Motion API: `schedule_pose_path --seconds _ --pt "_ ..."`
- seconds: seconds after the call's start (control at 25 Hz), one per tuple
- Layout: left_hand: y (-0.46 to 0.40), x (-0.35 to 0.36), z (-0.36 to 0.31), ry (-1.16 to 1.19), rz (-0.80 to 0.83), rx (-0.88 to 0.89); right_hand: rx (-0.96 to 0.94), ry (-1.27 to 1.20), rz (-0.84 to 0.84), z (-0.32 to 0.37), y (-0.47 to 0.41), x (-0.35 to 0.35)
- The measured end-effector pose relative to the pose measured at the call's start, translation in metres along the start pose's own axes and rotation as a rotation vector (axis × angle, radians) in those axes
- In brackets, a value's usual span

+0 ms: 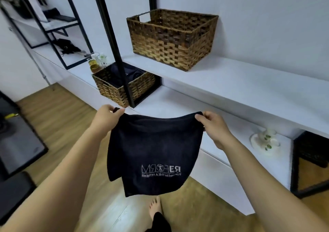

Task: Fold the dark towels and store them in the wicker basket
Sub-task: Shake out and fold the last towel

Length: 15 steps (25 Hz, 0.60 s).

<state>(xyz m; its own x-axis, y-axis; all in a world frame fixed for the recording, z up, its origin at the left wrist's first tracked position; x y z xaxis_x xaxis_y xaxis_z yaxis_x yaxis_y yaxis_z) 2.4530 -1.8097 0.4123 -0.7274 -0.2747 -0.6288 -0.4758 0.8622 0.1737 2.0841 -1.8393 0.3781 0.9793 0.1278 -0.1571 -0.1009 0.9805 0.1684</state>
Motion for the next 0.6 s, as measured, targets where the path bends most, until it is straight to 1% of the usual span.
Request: schedule_pose_path --seconds 0.04,0.08,0.12,0.16,0.2,0.24,0.28,0.36,0.44,0.52,0.6 --pt "0.005 -0.006 -0.01 -0.191 -0.018 0.033 -0.049 0.009 0.015 0.012 0.001 0.006" --pt "0.012 -0.006 -0.024 -0.338 -0.009 0.109 -0.1 0.032 0.028 0.024 0.004 0.012" --pt "0.022 0.001 -0.041 -0.422 0.033 0.232 -0.149 0.065 0.039 0.036 0.005 0.018" --pt "0.035 0.016 -0.062 -0.436 0.13 0.365 -0.196 0.106 0.057 0.047 0.007 0.025" --pt "0.054 0.036 -0.08 -0.403 0.263 0.472 -0.235 0.129 0.085 0.056 0.008 0.033" --pt "0.072 0.057 -0.094 -0.36 0.383 0.543 -0.278 0.15 0.117 0.064 0.011 0.04" --pt "0.085 0.078 -0.105 -0.334 0.444 0.602 -0.316 0.174 0.136 0.071 0.014 0.045" --pt "0.094 0.099 -0.123 -0.291 0.414 0.717 -0.396 0.217 0.131 0.082 0.02 0.046" --pt "0.091 0.102 -0.131 -0.152 0.453 0.748 -0.417 0.203 0.124 0.084 0.023 0.033" --pt "0.087 0.099 -0.139 -0.029 0.529 0.743 -0.398 0.186 0.16 0.076 0.021 0.017" --pt "0.088 0.094 -0.154 0.081 0.556 0.757 -0.319 0.24 0.233 0.06 0.019 0.005"
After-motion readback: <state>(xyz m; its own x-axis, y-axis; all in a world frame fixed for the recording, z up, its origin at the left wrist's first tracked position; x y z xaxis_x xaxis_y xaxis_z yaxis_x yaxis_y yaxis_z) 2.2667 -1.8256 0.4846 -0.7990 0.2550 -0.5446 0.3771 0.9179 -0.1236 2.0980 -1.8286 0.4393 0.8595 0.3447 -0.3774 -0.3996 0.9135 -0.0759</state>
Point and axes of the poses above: each hand's wrist, its own y-axis away from the middle knuckle, its own x-axis out of the palm, z = x × y, the point moved 6 cm from there along -y, towards the middle knuckle, and after that the axes turned 2 degrees about z, right-handed, at the moved point
